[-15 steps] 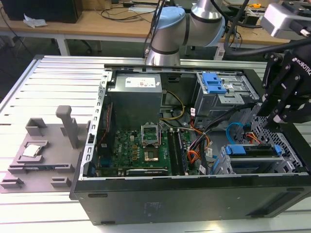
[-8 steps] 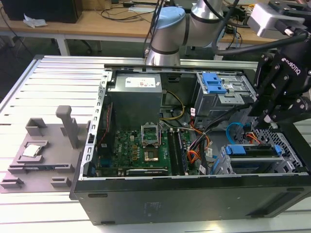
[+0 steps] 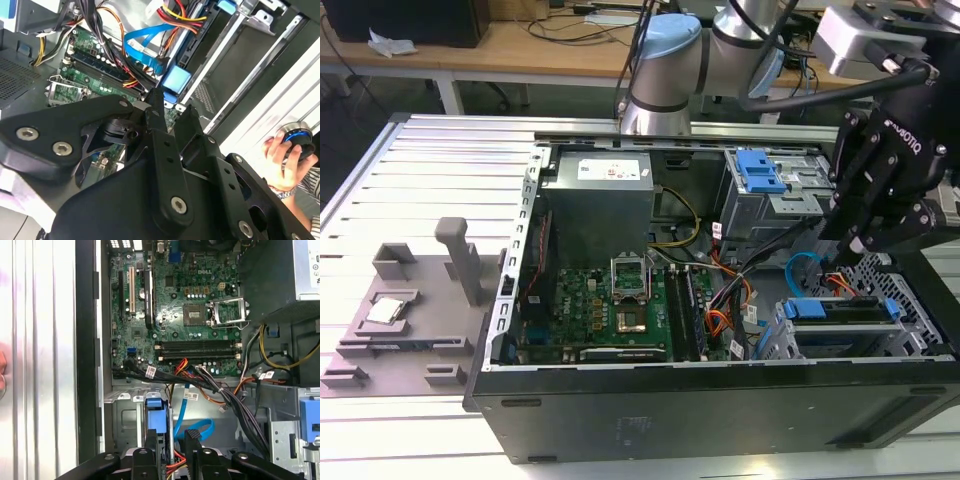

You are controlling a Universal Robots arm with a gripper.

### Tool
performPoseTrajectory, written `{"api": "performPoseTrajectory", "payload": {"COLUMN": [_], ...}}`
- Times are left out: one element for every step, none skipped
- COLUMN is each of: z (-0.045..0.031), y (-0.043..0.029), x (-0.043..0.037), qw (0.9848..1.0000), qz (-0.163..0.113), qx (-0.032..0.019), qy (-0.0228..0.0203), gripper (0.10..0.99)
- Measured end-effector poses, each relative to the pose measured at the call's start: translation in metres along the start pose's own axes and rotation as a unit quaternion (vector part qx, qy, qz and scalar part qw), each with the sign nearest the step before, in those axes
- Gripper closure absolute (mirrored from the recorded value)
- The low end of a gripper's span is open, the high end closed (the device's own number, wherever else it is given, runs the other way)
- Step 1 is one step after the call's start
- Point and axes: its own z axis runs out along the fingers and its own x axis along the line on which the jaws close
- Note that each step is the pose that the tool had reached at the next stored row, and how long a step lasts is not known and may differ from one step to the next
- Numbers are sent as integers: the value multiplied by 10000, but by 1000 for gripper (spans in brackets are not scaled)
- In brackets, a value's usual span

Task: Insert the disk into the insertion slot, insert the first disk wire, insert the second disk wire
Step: 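Insert the second disk wire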

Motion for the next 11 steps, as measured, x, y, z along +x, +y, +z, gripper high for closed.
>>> {"api": "performPoseTrajectory", "payload": {"z": [2, 4, 6, 8, 10, 13, 21, 27, 35, 46, 54], "y": [5, 11, 17, 21, 24, 27, 29, 30, 30, 29, 28], "x": [-6, -18, -39, -54, -68, -80, -91, -98, -101, -104, -104], "qw": [10000, 10000, 10000, 10000, 10000, 10000, 10000, 9999, 9999, 9997, 9995], "qz": [-3, -9, -17, -22, -29, -43, -84, -118, -158, -226, -309], "qx": [0, 0, 0, 0, 0, 0, 0, 0, 0, 0, -1], "qy": [0, 0, 0, 1, 1, 2, 5, 7, 8, 13, 18], "gripper": [725, 725, 725, 725, 725, 725, 725, 725, 725, 725, 725]}}
